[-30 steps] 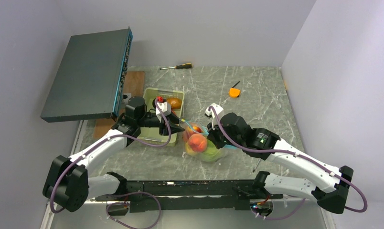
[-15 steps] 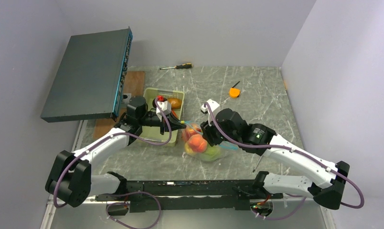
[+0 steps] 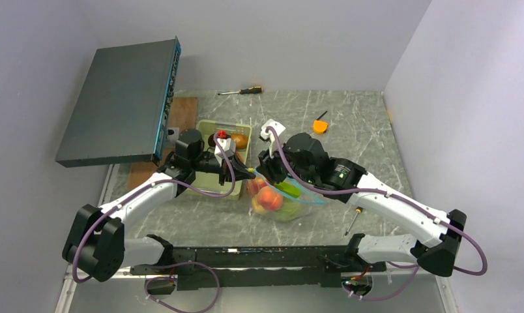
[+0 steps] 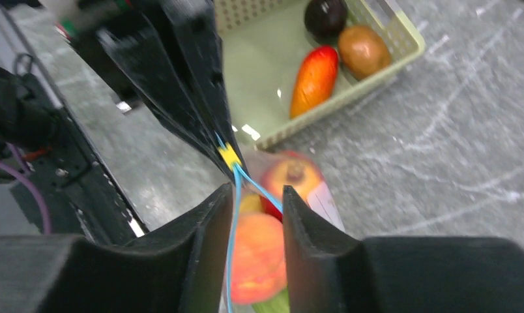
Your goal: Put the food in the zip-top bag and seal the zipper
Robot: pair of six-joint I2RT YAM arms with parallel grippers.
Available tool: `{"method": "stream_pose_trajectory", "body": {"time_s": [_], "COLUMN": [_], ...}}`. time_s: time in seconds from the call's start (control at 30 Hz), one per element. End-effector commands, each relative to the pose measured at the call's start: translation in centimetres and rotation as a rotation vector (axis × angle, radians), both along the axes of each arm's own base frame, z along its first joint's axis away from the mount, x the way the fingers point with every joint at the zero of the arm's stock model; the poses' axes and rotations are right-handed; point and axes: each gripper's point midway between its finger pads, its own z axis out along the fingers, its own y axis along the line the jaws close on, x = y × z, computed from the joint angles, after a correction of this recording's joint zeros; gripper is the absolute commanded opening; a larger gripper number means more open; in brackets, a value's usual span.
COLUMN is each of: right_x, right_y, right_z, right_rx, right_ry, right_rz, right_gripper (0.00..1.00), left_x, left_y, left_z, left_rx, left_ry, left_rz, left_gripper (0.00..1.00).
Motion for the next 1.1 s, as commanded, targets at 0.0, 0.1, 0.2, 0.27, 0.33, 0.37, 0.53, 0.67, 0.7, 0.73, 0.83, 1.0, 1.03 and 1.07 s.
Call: {"method": "stream_pose_trajectory", "body": {"time_s": [0.0, 0.1, 0.2, 0.27, 0.33, 0.37, 0.53, 0.67, 0.7, 0.73, 0.83, 1.0, 1.03, 1.07], "right_x": [0.1, -0.2, -0.5, -0.2, -0.1, -0.1, -0.4, -0.7, -0.6, -0.6, -0.8, -0.8, -0.8, -0.9], "right_y": [3.4, 4.2, 4.7, 4.7, 4.8, 4.9, 5.0, 4.9, 4.8, 4.7, 4.4, 4.1, 4.1, 4.1], "right_z": [4.3, 4.3, 3.8, 3.3, 2.7, 2.5, 1.5, 0.6, 0.3, 0.2, 0.0, -0.8, -0.8, -0.8], "right_rx": [0.174, 0.204, 0.21, 0.208, 0.203, 0.201, 0.184, 0.166, 0.159, 0.157, 0.151, 0.133, 0.136, 0.138], "right_ry": [-0.105, -0.092, -0.063, -0.046, -0.024, -0.018, 0.004, 0.024, 0.027, 0.026, 0.025, 0.034, 0.035, 0.036], "right_rz": [0.132, 0.187, 0.232, 0.24, 0.251, 0.254, 0.296, 0.304, 0.298, 0.294, 0.298, 0.283, 0.283, 0.283], "right_gripper": [0.32, 0.3, 0.31, 0.32, 0.32, 0.32, 0.32, 0.31, 0.3, 0.28, 0.26, 0.25, 0.24, 0.23], "left_x": [-0.8, -0.9, -0.9, -0.9, -0.9, -1.0, -1.0, -0.9, -1.0, -1.0, -1.0, -1.0, -0.9, -0.9], "left_y": [-0.3, -0.3, -0.4, -0.4, -0.4, -0.3, -0.4, -0.4, -0.4, -0.3, -0.3, -0.2, -0.2, -0.2], "left_z": [2.0, 2.1, 2.0, 2.1, 2.0, 2.1, 2.0, 1.9, 1.9, 2.0, 2.0, 2.1, 2.1, 2.0], "left_rx": [-0.031, -0.033, -0.033, -0.033, -0.032, -0.032, -0.029, -0.026, -0.027, -0.027, -0.025, -0.03, -0.029, -0.029], "left_ry": [-0.06, -0.052, -0.049, -0.047, -0.049, -0.051, -0.05, -0.049, -0.049, -0.05, -0.054, -0.055, -0.054, -0.053], "left_rz": [-0.06, -0.068, -0.074, -0.08, -0.08, -0.08, -0.087, -0.089, -0.091, -0.089, -0.086, -0.088, -0.088, -0.089], "left_gripper": [0.0, 0.0, 0.0, 0.0, 0.0, 0.0, 0.0, 0.0, 0.0, 0.0, 0.0, 0.0, 0.0, 0.0]}}
